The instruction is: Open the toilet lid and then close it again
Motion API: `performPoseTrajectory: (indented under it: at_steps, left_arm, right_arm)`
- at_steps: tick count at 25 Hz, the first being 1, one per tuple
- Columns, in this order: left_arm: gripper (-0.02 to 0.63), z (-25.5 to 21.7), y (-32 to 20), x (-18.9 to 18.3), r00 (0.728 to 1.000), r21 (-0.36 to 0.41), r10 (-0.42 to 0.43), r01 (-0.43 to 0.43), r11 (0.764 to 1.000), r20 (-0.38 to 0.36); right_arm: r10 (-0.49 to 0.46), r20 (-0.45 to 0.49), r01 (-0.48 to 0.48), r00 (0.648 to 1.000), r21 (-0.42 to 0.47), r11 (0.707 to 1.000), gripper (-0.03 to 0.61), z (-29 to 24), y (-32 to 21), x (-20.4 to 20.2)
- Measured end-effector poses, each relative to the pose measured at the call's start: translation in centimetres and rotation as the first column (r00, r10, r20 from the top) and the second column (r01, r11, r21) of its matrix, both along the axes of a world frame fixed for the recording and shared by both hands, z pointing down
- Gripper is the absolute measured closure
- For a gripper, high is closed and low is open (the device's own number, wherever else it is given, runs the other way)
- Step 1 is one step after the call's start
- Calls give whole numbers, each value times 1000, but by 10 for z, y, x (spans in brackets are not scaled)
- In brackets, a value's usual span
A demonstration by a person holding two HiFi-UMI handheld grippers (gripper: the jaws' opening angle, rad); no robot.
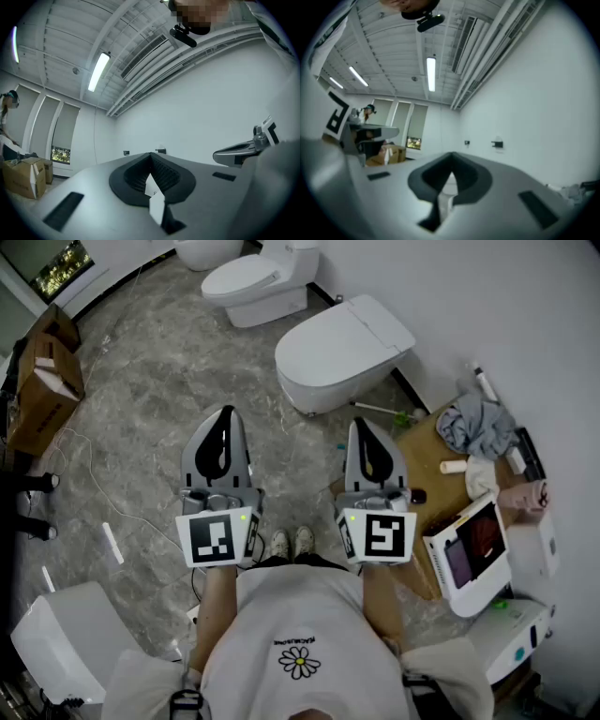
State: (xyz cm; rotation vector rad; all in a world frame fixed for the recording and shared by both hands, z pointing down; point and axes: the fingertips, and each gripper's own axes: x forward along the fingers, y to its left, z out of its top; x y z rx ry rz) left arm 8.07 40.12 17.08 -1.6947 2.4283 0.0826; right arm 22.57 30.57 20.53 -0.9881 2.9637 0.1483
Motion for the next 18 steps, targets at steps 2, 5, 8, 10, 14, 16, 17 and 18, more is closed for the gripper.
performPoseTrajectory:
  at_steps: [2,5,8,10,14,16,17,18]
  left_arm:
    - [589,0,-2,1,1000,8,-1,1,1000,0]
    - [589,1,-3,3,1000,12,-3,3,1000,-2]
    - [589,1,-2,4,1000,14,-4,5,1000,-5]
    - [589,1,-3,6,1000,15,-7,7,1000,-9]
    - [589,5,-3,10,1000,20,-18,18,1000,-14]
    - [589,7,0,15,1000,33,-27,28,999,-14]
    - [589,8,1,16,999,39,-32,32,999,-11]
    - [589,9,1,18,999,42,-36,37,998,-9]
  right_arm:
    - [0,2,0,1000,4,1000,549,0,-2,3]
    - [-3,5,3,1000,2,1000,549,1,-4,5]
    - [-17,8,17,1000,-2,1000,549,1,-3,7]
    - [-51,27,51,998,-4,999,549,-1,-1,7]
    - [-91,30,91,995,-15,996,549,5,-1,11]
    - [-92,25,92,995,-10,996,549,8,-2,15]
    - [-94,31,94,995,-12,995,549,9,-4,16]
    - [-97,37,97,995,-17,995,549,10,-5,17]
